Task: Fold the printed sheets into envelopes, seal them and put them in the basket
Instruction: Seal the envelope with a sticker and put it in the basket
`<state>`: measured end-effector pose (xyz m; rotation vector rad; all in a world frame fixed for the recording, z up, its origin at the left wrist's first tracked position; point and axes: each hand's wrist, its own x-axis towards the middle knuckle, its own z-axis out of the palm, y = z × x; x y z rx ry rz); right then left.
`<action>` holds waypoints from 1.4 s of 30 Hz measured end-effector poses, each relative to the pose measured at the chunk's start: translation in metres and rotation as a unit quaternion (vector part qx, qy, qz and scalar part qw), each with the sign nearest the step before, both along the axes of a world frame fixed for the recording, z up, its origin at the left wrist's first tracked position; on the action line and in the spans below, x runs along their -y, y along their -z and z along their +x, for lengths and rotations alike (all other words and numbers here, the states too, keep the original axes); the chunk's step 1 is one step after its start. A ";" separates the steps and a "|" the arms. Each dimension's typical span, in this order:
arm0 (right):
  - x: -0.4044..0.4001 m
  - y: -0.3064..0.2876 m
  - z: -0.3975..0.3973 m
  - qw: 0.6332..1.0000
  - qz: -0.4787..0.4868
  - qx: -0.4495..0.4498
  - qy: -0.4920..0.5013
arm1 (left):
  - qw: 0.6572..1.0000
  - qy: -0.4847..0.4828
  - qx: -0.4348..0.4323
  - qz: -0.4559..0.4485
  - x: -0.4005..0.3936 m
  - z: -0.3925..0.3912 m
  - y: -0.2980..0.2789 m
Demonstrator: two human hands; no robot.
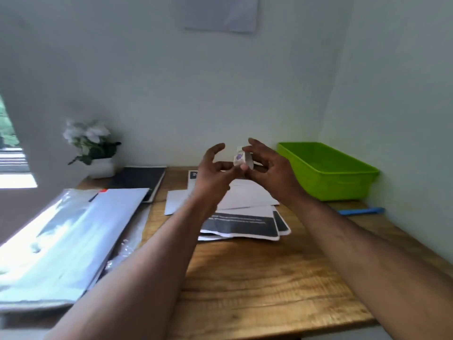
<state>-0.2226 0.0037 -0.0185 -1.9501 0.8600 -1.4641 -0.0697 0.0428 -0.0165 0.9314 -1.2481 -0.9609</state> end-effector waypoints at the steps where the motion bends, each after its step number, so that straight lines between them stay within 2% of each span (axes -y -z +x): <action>1: 0.005 -0.001 0.007 1.000 -0.001 -0.007 -0.010 | 1.000 0.002 -0.019 -0.006 0.002 0.005 0.000; 4: 0.014 0.004 0.018 0.999 0.023 -0.008 -0.043 | 0.999 -0.011 -0.042 -0.026 0.009 0.016 0.004; 8: 0.019 0.018 0.012 0.996 0.067 -0.011 -0.065 | 0.992 -0.049 0.077 -0.088 0.016 0.014 0.015; 11: 0.022 0.015 0.000 0.985 0.128 0.039 -0.106 | 0.981 -0.056 0.141 -0.125 0.016 0.013 0.020; 13: 0.024 0.010 -0.004 0.982 0.142 0.082 -0.092 | 0.974 -0.051 0.171 -0.137 0.016 0.014 0.023; 18: 0.023 0.013 -0.003 0.990 0.123 0.054 -0.040 | 0.964 -0.035 0.220 -0.143 0.020 0.013 0.027; 24: 0.021 0.013 -0.001 0.992 0.105 0.058 -0.047 | 0.968 -0.039 0.209 -0.130 0.022 0.012 0.030; 28: 0.018 0.009 0.000 0.993 0.095 0.049 -0.059 | 0.953 -0.038 0.259 -0.153 0.021 0.015 0.027; 33: 0.018 0.008 -0.003 0.995 0.087 0.017 -0.046 | 0.917 -0.026 0.361 -0.167 0.020 0.023 0.024; 36: 0.018 0.006 -0.007 0.995 0.087 -0.014 -0.039 | 0.920 -0.007 0.356 -0.165 0.019 0.023 0.019; 40: 0.015 0.003 -0.012 0.992 0.104 -0.041 -0.055 | 0.960 0.038 0.269 -0.073 0.017 0.020 0.011; 42: 0.013 0.003 -0.012 0.990 0.113 -0.048 -0.065 | 0.969 0.062 0.233 -0.061 0.016 0.018 0.010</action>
